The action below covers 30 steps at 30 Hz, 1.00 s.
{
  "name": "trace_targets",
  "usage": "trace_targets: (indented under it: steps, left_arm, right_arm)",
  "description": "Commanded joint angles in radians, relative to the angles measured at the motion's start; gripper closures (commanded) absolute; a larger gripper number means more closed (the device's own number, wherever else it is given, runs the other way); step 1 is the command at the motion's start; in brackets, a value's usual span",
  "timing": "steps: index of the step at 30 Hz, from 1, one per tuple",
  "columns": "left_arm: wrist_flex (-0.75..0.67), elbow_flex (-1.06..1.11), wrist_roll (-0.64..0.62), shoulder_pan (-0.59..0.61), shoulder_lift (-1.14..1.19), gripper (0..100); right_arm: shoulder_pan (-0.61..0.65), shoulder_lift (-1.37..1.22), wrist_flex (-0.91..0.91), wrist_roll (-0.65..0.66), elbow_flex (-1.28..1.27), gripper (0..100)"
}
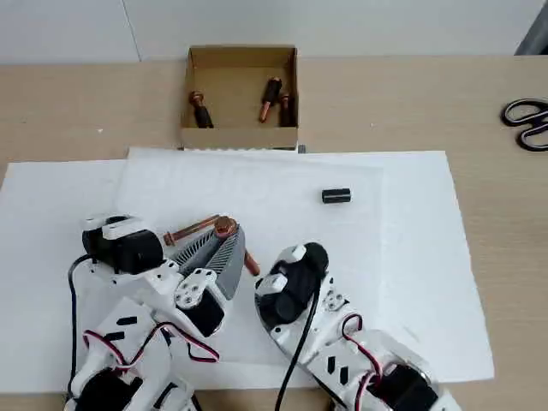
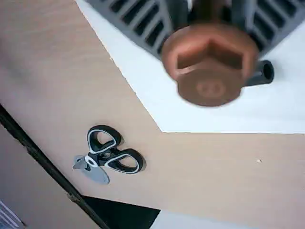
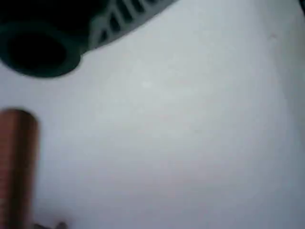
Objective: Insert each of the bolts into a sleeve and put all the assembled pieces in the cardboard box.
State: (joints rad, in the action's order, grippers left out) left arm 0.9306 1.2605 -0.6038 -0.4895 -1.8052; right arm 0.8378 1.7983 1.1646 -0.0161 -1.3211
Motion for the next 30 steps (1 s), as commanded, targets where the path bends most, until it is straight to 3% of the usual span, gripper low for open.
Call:
trace_targets:
  steps: [1,12,30]
  left_arm:
    - [-0.002,-0.01,-0.002,-0.006,-0.009,99]
    - [0.002,-0.007,-0.002,-0.063,-0.009,99]
    - [0.161,-0.005,0.034,-0.11,-0.008,99]
  right_arm:
    - [-0.013,0.004,-0.045,-0.006,0.009,99.5]
    - [-0.012,0.004,-0.077,-0.008,0.009,99.5]
    - [-0.013,0.004,-0.079,-0.008,0.014,99.5]
